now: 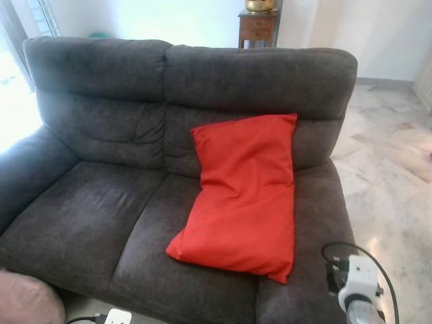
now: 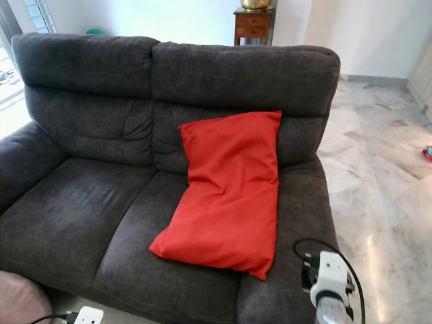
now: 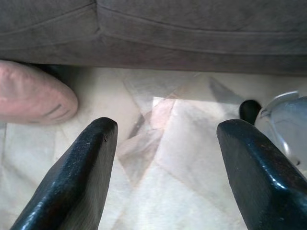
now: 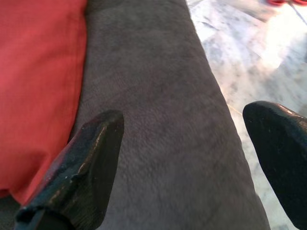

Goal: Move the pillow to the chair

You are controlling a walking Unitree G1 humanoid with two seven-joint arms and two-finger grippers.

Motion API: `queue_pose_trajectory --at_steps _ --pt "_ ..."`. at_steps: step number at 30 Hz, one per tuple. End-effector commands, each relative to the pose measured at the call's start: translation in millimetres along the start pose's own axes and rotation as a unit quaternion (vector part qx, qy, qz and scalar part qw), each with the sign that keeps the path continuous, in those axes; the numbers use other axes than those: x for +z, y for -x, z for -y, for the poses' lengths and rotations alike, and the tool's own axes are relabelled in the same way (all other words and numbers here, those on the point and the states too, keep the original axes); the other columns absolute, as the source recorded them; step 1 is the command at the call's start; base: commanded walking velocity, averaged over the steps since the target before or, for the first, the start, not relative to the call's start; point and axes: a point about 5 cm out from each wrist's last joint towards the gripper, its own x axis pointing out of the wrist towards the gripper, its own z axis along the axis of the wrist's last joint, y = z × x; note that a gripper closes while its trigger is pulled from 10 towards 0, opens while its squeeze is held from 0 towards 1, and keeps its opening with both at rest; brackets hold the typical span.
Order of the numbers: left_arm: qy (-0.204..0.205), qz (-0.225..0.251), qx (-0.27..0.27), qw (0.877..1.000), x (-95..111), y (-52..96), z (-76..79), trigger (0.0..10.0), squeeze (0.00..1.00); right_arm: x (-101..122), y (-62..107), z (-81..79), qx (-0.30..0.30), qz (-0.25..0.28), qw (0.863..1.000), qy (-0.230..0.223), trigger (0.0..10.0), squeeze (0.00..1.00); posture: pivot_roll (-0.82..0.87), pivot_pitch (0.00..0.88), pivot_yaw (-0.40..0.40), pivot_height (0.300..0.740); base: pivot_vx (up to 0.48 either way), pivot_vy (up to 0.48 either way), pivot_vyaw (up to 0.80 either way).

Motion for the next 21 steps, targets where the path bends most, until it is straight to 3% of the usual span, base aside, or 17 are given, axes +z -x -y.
queue_pose_trajectory --at_steps 1,13,17,21 --pt "0.002 -0.002 0.0 1.0 -2.4 0.9 -1.4 10.0 0.0 0.2 0.2 0.5 -0.001 0.002 1.0 -0.006 10.0 0.0 0.0 0.0 0.039 0.74 0.0 0.322 0.0" --pt "0.003 -0.013 -0.002 1.0 -5.4 1.1 -0.7 10.0 0.0 -3.4 1.8 -9.0 0.026 -0.005 1.0 0.014 10.0 0.0 0.0 0.0 0.04 0.74 0.0 0.31 0.0" --pt "0.003 -0.015 -0.003 1.0 -5.5 0.9 -0.1 10.0 0.0 -6.2 3.3 -11.8 0.033 -0.009 0.999 0.023 10.0 0.0 0.01 0.0 0.045 0.74 0.0 0.307 0.65" --pt "0.002 -0.017 -0.004 1.0 -5.7 0.9 1.6 10.0 0.0 -7.5 3.6 -12.2 0.031 -0.014 0.999 0.008 10.0 0.0 0.01 0.0 0.046 0.74 0.0 0.305 0.0"
